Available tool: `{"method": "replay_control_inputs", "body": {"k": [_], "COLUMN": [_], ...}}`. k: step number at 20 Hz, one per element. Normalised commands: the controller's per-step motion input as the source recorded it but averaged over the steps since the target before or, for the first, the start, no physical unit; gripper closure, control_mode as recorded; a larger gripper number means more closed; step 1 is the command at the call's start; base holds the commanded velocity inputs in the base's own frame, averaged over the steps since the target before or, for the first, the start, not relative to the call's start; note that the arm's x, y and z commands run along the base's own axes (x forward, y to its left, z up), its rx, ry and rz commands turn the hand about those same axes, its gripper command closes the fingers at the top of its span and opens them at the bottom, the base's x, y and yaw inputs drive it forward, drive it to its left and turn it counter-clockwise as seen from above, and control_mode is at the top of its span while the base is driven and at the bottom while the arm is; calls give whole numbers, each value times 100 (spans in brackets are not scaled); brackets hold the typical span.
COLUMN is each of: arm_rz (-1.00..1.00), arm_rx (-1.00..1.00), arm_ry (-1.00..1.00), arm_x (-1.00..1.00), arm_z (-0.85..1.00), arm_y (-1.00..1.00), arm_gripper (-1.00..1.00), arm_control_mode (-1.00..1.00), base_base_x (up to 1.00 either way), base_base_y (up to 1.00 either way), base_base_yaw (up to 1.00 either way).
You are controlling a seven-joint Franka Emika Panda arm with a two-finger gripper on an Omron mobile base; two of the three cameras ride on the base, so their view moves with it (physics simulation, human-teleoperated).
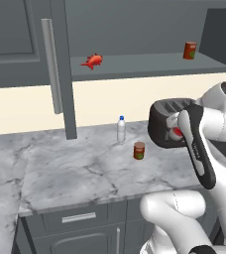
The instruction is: Pick the cans from the counter and place them in their designated side in the cabinet.
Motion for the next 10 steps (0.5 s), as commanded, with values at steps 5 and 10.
{"method": "replay_control_inputs", "body": {"k": [5, 10], "arm_rz": [1, 1], "arm_rx": [0, 0], "arm_ry": [-7, -13], "arm_x": [-20, -21], "arm_z": [32, 25], "arm_y": [-4, -1], "arm_gripper": [100, 100], "arm_control_mode": [-100, -100], "base_base_x": [0, 0], "base_base_y": [0, 0], "base_base_yaw": [0, 0]}}
